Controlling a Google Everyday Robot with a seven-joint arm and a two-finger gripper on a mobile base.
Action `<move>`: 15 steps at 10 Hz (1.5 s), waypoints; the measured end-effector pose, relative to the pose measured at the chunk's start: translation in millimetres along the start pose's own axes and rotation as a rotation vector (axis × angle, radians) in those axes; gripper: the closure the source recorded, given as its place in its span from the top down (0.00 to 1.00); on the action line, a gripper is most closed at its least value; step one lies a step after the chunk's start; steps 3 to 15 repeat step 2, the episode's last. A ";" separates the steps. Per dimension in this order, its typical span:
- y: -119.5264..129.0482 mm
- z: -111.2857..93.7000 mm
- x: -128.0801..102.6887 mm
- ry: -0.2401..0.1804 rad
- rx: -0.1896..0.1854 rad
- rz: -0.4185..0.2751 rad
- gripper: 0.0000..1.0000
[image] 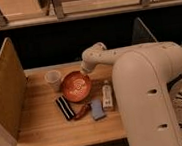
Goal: Drag the ceramic bowl in a circle
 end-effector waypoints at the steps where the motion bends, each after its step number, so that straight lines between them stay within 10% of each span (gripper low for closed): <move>1: -0.1 0.2 0.5 0.001 0.000 0.000 0.67; 15: -0.3 0.0 0.5 0.000 0.000 0.001 0.67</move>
